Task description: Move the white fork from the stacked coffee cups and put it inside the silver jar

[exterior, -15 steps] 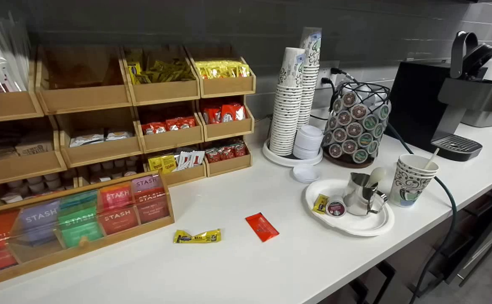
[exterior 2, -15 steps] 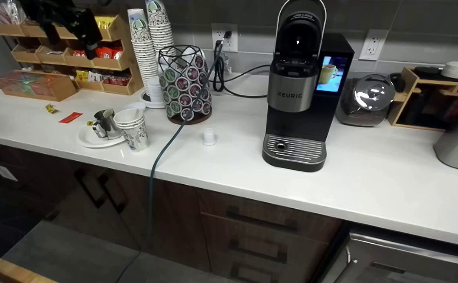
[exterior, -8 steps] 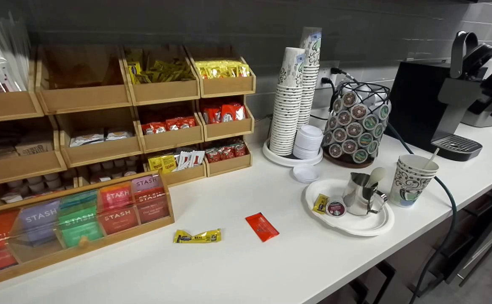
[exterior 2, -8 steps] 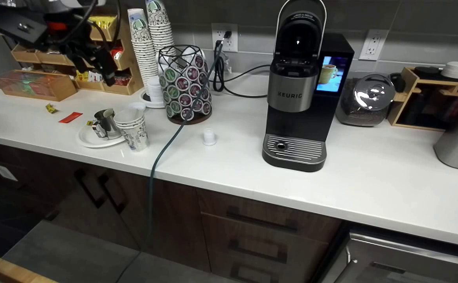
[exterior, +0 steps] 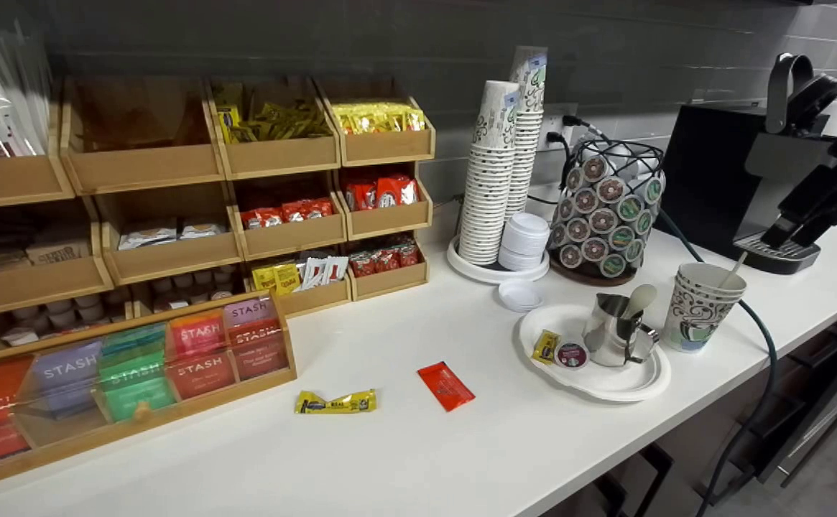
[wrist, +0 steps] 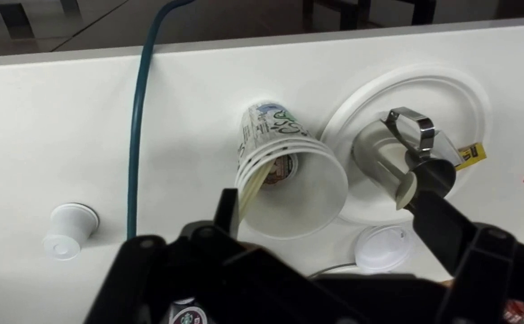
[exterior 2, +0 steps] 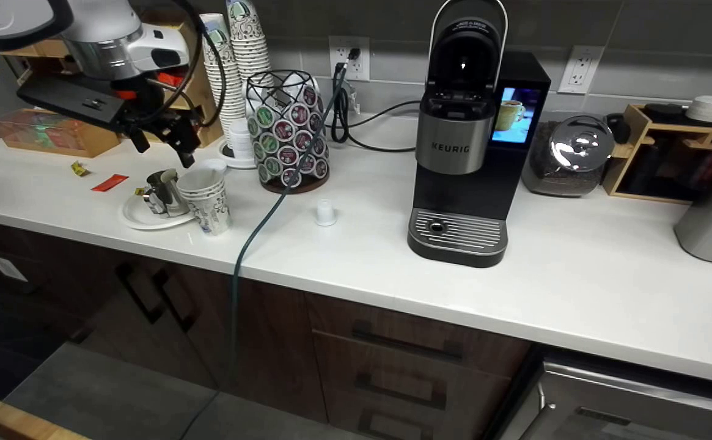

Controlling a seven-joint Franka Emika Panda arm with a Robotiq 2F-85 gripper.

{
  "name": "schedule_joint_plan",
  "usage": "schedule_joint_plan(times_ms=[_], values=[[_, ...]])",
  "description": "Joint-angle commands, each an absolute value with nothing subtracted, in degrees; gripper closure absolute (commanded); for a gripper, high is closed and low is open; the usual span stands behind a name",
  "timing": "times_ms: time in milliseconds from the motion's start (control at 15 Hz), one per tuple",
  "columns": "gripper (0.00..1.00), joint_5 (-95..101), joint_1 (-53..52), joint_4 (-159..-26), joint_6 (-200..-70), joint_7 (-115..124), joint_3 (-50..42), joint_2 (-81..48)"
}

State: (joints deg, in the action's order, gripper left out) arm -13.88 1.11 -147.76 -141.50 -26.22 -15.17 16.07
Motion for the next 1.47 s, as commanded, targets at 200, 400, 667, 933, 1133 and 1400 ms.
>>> schedule_joint_plan(times_ms=[200, 400, 667, 933, 1133, 1400], values=[[0.0, -15.3, 1.5, -146.1, -139.8, -30.0, -14.8, 14.1], [0.0, -23.2, 0.0, -142.4, -132.6, -40.7, -18.6, 11.0], [0.0, -27.9, 3.3, -136.9, -128.6, -48.9, -19.6, 5.1], [0.0, -30.5, 5.9, -133.2, -128.5, -51.5, -17.6, -0.4], [0.15, -30.9, 7.4, -130.9, -129.5, -51.8, -15.6, -4.1], [0.54, -29.9, 9.8, -128.3, -127.9, -51.0, -13.3, -7.0]])
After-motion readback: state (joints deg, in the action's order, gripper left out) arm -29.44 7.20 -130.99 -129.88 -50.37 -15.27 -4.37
